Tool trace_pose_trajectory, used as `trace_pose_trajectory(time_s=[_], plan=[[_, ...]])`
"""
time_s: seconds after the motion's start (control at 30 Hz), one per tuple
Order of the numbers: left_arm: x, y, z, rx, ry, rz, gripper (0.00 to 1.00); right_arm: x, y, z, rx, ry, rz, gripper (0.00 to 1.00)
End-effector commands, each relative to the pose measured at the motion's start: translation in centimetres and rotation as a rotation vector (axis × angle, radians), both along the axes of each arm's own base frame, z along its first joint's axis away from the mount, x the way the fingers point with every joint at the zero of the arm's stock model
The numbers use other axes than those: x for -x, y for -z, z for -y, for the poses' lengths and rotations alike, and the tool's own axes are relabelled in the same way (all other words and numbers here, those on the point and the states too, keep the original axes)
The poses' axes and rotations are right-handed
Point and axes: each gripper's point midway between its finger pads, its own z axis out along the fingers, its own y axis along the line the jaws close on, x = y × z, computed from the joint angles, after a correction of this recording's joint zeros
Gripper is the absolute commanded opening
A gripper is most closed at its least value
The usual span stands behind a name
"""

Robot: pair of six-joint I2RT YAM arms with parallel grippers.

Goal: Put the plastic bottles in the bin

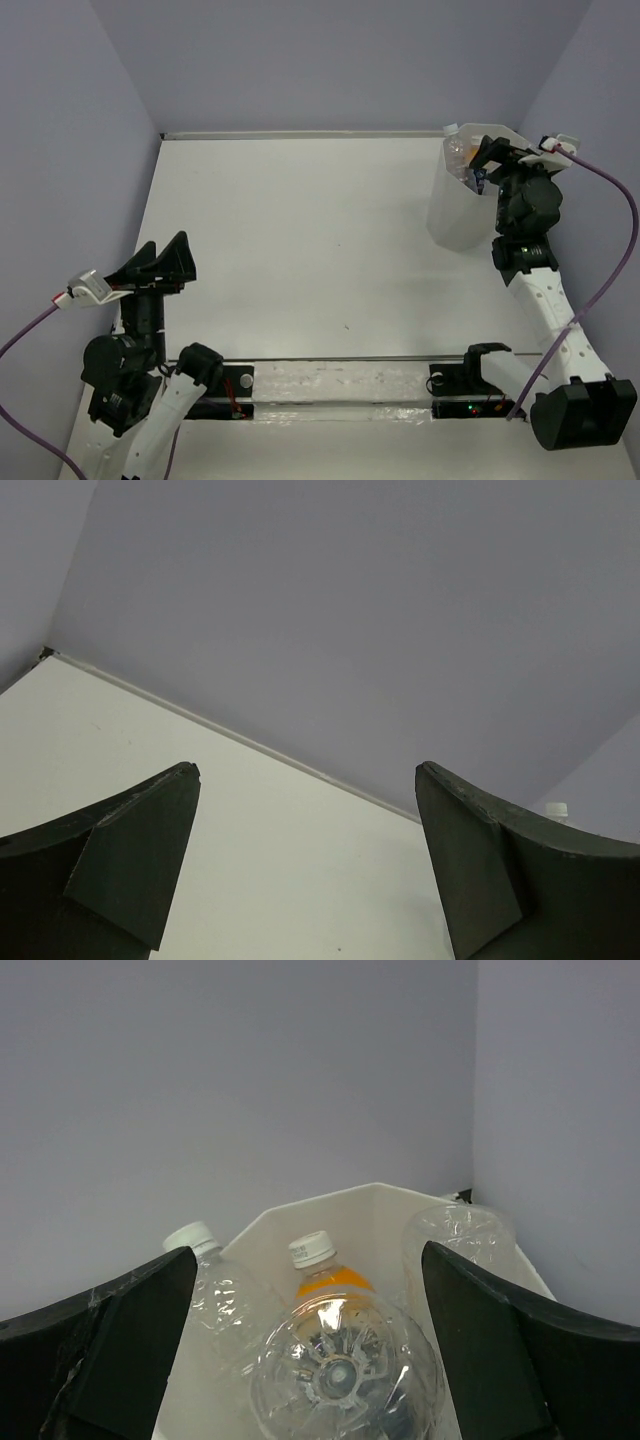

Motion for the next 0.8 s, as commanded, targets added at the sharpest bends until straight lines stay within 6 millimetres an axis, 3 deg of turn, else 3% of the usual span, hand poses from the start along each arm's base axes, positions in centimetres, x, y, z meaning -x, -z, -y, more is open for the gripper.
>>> trace_pose_trajectory(time_s=[0.0, 0.1, 0.17, 0.27, 0.43, 0.47, 0.53, 0.67, 0.77], plan=[[-0.7, -0.4, 0.1, -0.019, -0.015, -0.004, 0.99, 2.5, -3.7, -0.3, -0.090, -0.034, 0.090, 1.00], [-1.3, -0.2, 0.7, -0.036, -0.001, -0.022, 0.99, 4.7, -5.5, -1.2, -0.120, -0.096, 0.132, 1.00], [-1.6, -0.1, 1.1, -0.046, 0.011, -0.032, 0.99, 6.5, -7.4, -3.1, -0.104, -0.206, 0.173, 1.00], [-2.2, 0.1, 1.9, -0.069, 0.036, -0.049, 0.99, 8.7, -8.3, -4.1, -0.142, -0.276, 0.175, 1.00], [-2.7, -0.4, 4.3, -0.101, 0.145, -0.059, 0.99, 14.9, -10.2, -6.0, -0.181, -0.414, 0.240, 1.00], [-2.4, -1.3, 4.5, -0.096, 0.164, -0.038, 0.99, 16.0, -10.4, -6.5, -0.174, -0.443, 0.258, 1.00], [-2.5, -2.1, 5.7, -0.090, 0.223, -0.029, 0.99, 18.7, -9.8, -7.6, -0.179, -0.519, 0.261, 1.00], [-1.4, -5.8, 8.1, -0.072, 0.361, 0.080, 0.99, 23.1, -8.4, -9.3, -0.192, -0.645, 0.291, 1.00], [-1.9, -6.5, 9.4, -0.059, 0.417, 0.097, 0.99, 25.4, -6.9, -9.8, -0.189, -0.688, 0.318, 1.00]])
